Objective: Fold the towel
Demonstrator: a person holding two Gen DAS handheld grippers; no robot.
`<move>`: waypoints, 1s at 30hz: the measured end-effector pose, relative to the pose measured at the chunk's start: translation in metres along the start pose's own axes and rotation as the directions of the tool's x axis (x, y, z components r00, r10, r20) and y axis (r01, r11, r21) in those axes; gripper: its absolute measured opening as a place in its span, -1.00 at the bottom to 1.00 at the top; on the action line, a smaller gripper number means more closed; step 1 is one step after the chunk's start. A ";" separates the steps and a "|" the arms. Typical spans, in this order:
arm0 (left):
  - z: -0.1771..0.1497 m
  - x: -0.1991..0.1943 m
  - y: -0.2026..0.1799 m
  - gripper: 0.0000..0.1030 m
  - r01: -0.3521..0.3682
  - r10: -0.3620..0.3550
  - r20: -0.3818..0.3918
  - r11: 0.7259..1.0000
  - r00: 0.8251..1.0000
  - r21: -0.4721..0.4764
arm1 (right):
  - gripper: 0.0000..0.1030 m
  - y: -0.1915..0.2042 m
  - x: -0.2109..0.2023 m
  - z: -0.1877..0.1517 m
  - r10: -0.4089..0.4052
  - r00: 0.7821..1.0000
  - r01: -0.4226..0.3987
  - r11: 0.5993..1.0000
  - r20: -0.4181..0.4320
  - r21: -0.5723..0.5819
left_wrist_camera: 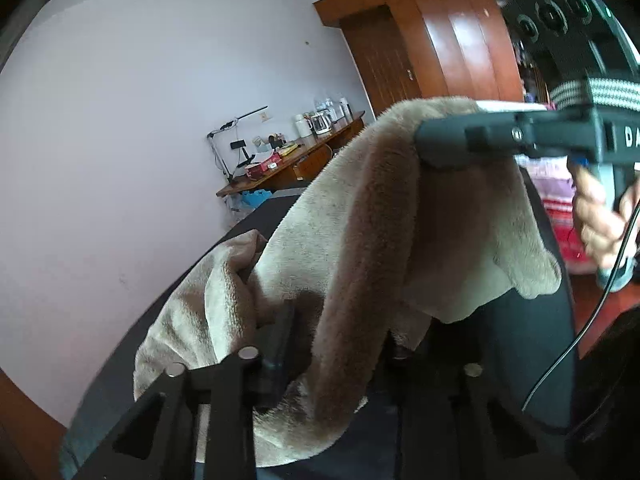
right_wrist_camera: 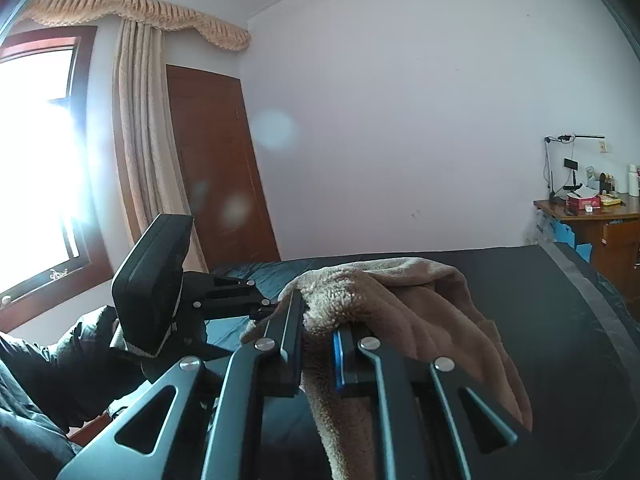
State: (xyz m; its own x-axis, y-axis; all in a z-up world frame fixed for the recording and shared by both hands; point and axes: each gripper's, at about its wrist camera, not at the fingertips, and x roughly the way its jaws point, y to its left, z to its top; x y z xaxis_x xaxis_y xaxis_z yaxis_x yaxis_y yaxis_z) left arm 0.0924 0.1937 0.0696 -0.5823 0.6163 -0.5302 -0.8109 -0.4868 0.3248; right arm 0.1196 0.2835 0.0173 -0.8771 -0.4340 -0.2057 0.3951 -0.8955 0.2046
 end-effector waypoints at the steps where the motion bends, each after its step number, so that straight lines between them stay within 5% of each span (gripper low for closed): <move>1: 0.000 -0.001 0.001 -0.64 -0.008 0.008 0.003 1.000 1.000 -0.008 | -0.74 0.002 0.001 0.000 0.001 1.000 -0.001 1.000 -0.001 -0.002; 5: 0.002 -0.008 0.028 -0.65 -0.121 0.126 0.030 0.984 0.992 -0.130 | -0.61 0.004 0.004 -0.001 -0.006 1.000 0.006 1.000 -0.001 -0.017; 7: 0.002 -0.014 0.048 -0.65 -0.161 0.174 0.039 0.963 0.984 -0.217 | -0.12 0.002 0.002 -0.003 -0.016 1.000 0.016 1.000 0.003 -0.017; 9: 0.000 -0.023 0.066 -0.65 -0.190 0.212 0.043 0.935 0.976 -0.300 | 0.65 -0.001 -0.007 -0.006 -0.047 0.999 0.048 0.999 0.024 -0.015; 15: -0.005 -0.027 0.121 -0.65 -0.240 0.299 0.054 0.849 0.953 -0.470 | 0.67 -0.023 -0.043 -0.022 -0.218 0.976 0.218 0.973 0.016 -0.069; 21: -0.003 -0.031 0.154 -0.65 -0.253 0.360 0.090 0.793 0.929 -0.554 | 0.67 -0.040 -0.061 -0.057 -0.440 0.893 0.412 0.884 -0.097 -0.221; 25: 0.004 -0.043 0.177 -0.65 -0.230 0.362 0.102 0.761 0.927 -0.607 | 0.67 -0.034 -0.054 -0.079 -0.460 0.873 0.396 0.863 -0.162 -0.315; 30: 0.016 -0.074 0.186 -0.65 -0.241 0.397 0.131 0.754 0.909 -0.610 | 0.67 -0.009 -0.026 -0.102 -0.446 0.875 0.310 0.815 -0.189 -0.490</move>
State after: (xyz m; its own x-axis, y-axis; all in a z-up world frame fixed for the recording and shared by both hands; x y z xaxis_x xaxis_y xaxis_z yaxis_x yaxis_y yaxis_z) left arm -0.0165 0.0669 0.1818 -0.8584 0.4479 -0.2502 -0.4358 -0.8939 -0.1050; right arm 0.1667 0.2933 -0.0768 -0.8919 0.0016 -0.4521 0.1841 -0.9121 -0.3663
